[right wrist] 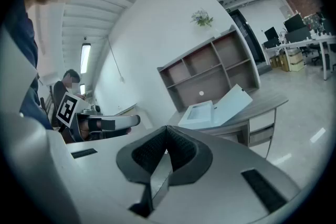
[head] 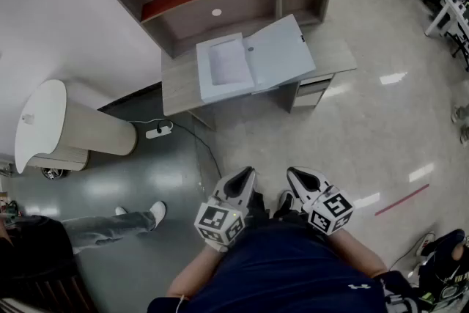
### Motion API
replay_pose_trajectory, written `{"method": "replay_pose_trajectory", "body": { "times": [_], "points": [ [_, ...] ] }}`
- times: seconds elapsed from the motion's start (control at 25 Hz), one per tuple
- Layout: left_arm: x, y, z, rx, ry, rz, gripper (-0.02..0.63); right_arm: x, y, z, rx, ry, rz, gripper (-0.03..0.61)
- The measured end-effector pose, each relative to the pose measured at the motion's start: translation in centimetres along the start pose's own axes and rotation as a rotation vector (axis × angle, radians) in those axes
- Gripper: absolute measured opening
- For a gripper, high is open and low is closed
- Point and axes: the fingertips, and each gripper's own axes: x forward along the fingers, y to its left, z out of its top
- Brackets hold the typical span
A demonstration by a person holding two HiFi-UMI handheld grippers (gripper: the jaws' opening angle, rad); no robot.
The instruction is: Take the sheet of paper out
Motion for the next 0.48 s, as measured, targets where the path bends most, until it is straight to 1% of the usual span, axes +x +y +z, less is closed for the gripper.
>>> {"method": "replay_pose_trajectory", "body": {
  "times": [0.12, 0.2, 0.36, 0.48],
  "points": [
    [0.5, -1.7, -1.0, -0.028, 0.016, -0.010, 0.038, -1.6, -0.7, -0.6, 0.012, 0.005, 0.006, 0.014],
    [0.7, -2.2, -1.0, -0.036, 0.014, -0.014, 0.038, -2.2, -0.8, -0.7, 0.010, 0.002, 0.005, 0.014],
    [0.0, -2.5, -0.4, -0.020, -0.012, -0.002, 0.038, -2.9, -0.3, -0.6, -0.001, -0.004, -0.007, 0.014],
    [-0.8, -2.2, -0.2, -0.022, -0.031, 0.005, 0.038, -2.5, 0.4, -0.6, -0.021, 0.002, 0.004, 0.014]
  ]
}}
